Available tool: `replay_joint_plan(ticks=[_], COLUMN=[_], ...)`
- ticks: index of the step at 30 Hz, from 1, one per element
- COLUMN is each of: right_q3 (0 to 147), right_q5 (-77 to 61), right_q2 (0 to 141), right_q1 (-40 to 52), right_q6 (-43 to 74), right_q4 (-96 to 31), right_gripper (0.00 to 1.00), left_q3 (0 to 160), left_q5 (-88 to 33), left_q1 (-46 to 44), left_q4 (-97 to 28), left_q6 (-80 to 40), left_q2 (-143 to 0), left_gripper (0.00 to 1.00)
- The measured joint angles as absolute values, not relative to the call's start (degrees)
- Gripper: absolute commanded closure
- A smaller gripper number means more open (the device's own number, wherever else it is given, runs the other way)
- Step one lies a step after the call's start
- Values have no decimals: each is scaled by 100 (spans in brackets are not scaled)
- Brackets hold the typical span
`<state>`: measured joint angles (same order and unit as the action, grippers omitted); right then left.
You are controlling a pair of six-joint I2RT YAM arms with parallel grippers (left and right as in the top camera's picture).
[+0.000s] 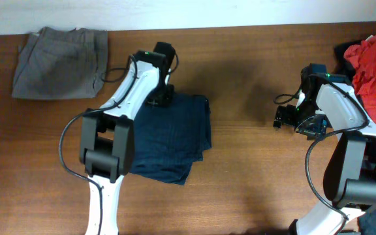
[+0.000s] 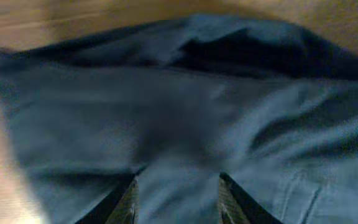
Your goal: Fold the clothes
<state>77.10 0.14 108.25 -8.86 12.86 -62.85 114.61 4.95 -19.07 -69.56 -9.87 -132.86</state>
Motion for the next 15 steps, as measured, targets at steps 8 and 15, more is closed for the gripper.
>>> replay_joint_plan(ticks=[8,15], right_q3=[7710,7710], right_q5=[14,12], right_q2=[10825,10825], right_q1=[-886,-886], right_q6=[1284,1284], right_q4=[-6285,-6285], right_gripper=[1,1], left_q3=[11891,11544], left_q5=[423,200], left_q1=[-1857,-1861], left_q4=[-8589,-9198], left_q6=[-1000,-1002], left_q2=[-12258,-12092], left_gripper=[61,70])
